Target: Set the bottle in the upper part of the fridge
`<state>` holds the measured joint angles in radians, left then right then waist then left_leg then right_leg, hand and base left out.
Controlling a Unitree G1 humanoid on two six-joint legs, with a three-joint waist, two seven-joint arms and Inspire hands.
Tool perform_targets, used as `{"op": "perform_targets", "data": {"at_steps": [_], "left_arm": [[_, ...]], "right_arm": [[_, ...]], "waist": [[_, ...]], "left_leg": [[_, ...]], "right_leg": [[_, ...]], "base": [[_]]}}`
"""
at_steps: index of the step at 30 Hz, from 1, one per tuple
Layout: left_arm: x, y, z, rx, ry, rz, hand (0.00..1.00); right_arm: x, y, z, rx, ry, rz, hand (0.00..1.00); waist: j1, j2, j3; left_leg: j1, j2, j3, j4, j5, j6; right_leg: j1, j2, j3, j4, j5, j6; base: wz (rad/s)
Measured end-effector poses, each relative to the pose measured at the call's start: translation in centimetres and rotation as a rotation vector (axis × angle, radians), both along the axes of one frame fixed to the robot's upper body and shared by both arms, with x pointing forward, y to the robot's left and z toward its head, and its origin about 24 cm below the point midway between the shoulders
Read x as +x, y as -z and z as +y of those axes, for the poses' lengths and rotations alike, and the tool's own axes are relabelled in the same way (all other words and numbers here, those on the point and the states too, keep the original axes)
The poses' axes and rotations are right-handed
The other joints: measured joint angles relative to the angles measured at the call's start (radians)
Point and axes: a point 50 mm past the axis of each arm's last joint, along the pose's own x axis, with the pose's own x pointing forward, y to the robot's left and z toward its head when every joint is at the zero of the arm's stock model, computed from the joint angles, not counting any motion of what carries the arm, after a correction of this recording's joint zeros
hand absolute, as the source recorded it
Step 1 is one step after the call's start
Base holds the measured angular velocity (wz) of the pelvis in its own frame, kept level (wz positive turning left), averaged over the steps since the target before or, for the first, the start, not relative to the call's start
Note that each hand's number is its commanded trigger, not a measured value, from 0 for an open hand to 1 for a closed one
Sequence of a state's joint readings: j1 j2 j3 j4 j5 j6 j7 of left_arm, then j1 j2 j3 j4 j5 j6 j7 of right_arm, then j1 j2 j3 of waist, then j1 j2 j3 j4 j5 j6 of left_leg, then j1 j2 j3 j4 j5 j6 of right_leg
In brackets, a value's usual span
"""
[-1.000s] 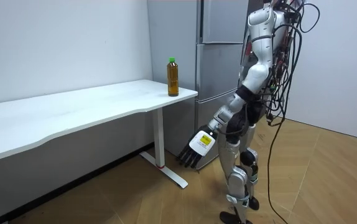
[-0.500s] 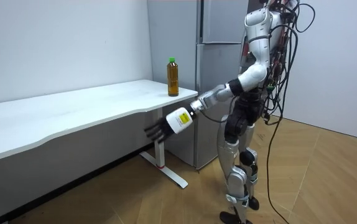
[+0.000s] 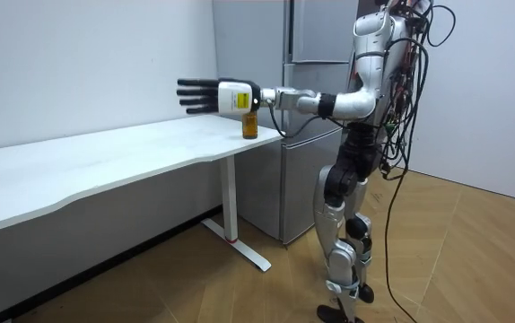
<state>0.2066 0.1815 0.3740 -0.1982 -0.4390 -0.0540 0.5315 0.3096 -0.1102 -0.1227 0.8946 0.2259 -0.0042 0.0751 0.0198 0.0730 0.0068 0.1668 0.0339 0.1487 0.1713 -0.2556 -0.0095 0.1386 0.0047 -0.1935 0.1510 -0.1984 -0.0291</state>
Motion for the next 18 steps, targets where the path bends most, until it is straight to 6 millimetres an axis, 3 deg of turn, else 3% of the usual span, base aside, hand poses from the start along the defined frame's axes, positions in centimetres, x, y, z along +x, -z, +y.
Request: {"op": "perform_targets", "data": {"at_steps": [4, 12, 18], "left_arm": [[1.2, -2.2, -0.8, 0.042, 0.074, -0.096, 0.0], [3.1, -6.2, -2.8, 0.108, 0.24, -0.277, 0.0], [4.5, -6.3, -5.2, 0.1, 0.408, -0.288, 0.0]], "right_arm": [[0.6, 0.0, 0.2, 0.005, -0.002, -0.013, 0.0], [1.2, 0.0, 0.6, 0.025, -0.04, -0.026, 0.0], [1.2, 0.3, 0.7, 0.045, -0.018, -0.016, 0.0]], "waist": [[-0.015, -0.003, 0.005], [-0.048, -0.004, 0.0039], [-0.066, -0.005, 0.0048]], "left_leg": [[-0.002, 0.0, -0.001, 0.0, 0.0, 0.0], [0.004, -0.001, -0.014, -0.003, 0.0, 0.0], [0.017, -0.002, -0.014, -0.005, 0.0, 0.0]], "right_leg": [[0.0, -0.001, -0.004, 0.0, 0.0, 0.0], [0.007, -0.001, -0.011, 0.001, 0.0, 0.001], [0.018, -0.002, -0.013, 0.001, 0.001, 0.001]], "base": [[0.02], [0.03], [0.0]]}}
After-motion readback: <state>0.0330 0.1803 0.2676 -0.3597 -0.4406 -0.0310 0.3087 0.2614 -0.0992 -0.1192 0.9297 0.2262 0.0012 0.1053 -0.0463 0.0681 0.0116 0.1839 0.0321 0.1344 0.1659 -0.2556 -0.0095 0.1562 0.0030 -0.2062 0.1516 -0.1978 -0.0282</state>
